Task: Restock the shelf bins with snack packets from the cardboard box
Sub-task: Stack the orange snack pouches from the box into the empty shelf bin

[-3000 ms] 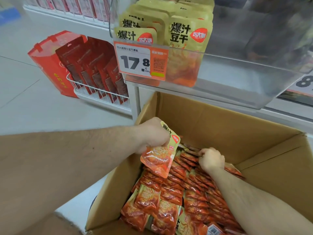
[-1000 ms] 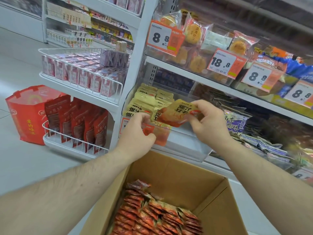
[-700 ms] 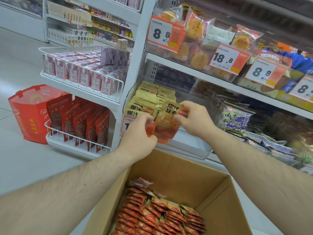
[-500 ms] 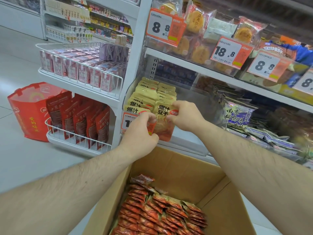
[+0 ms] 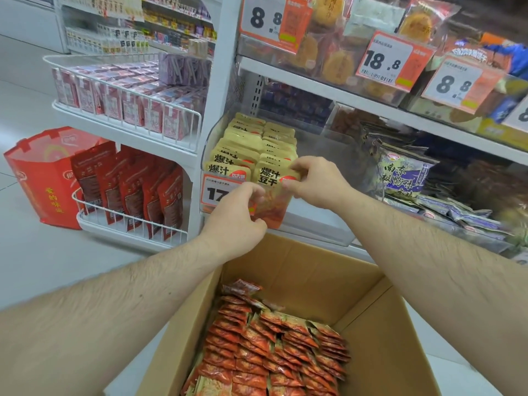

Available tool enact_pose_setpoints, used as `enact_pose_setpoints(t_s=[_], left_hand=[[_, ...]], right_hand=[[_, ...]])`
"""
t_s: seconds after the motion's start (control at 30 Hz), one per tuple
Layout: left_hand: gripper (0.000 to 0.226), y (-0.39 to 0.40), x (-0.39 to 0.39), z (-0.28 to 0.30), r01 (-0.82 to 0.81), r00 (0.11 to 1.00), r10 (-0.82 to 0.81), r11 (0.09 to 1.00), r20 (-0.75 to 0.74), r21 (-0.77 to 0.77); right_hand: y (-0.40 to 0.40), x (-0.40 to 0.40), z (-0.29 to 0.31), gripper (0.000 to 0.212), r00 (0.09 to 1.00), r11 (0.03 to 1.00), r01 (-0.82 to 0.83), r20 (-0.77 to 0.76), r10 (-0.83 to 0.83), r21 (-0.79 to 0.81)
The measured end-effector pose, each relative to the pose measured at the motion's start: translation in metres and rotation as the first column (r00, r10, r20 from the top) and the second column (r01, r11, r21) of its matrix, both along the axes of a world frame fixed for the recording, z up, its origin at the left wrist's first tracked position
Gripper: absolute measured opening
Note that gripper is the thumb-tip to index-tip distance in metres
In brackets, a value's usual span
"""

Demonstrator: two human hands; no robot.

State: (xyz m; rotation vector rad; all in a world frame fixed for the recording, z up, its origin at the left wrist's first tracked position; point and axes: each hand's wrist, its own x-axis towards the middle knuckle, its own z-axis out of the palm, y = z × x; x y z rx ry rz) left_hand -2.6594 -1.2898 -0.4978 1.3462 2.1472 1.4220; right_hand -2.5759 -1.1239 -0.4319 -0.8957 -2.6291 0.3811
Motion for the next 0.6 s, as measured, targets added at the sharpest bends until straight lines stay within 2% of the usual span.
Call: enact_pose_setpoints(t_s=[0.07,0.13,0.2,0.27,0.33,0.37,0.47,0.6], left_hand=[[0.043,0.001,0.003,-0.002,0.023,1.000,-0.022,1.000,0.020,-0.007],[0.041,0.002,0.009,-0.008,0.063,0.997,-0.061,0.997,0.051,-0.038],[0.039,0.003,0.016,-0.018,0.097,0.992,-0.089,0.991,0.089,-0.090],[0.037,0.006,0.022,-0.030,0.137,0.983,-0.115,0.979,0.145,-0.154],[0.035,0.010,0.027,-0.043,0.173,0.972,-0.128,0.956,0.195,-0.236],[0.034,0.013,0.029,-0.049,0.192,0.967,-0.133,0.941,0.220,-0.279],[0.034,0.020,0.032,-0.064,0.243,0.949,-0.140,0.894,0.282,-0.376],[0.034,0.026,0.030,-0.082,0.267,0.942,-0.115,0.827,0.317,-0.494]], right_hand=[[-0.003,0.013,-0.005,0.029,0.984,0.984,0.023,-0.176,0.009,0.179],[-0.013,0.034,-0.020,0.011,0.889,0.928,0.021,-0.432,0.154,0.372],[-0.022,0.057,-0.052,0.002,0.826,0.901,-0.020,-0.500,0.259,0.433],[-0.019,0.080,-0.098,0.004,0.897,0.925,-0.094,-0.372,0.239,0.369],[-0.009,0.099,-0.147,0.005,0.985,0.973,-0.103,-0.117,0.129,0.205],[-0.002,0.108,-0.171,0.008,0.997,0.991,-0.073,0.043,0.069,0.111],[0.010,0.123,-0.233,0.017,0.899,0.996,0.024,0.438,0.015,-0.084],[0.015,0.126,-0.286,0.022,0.717,0.986,0.094,0.696,0.029,-0.139]])
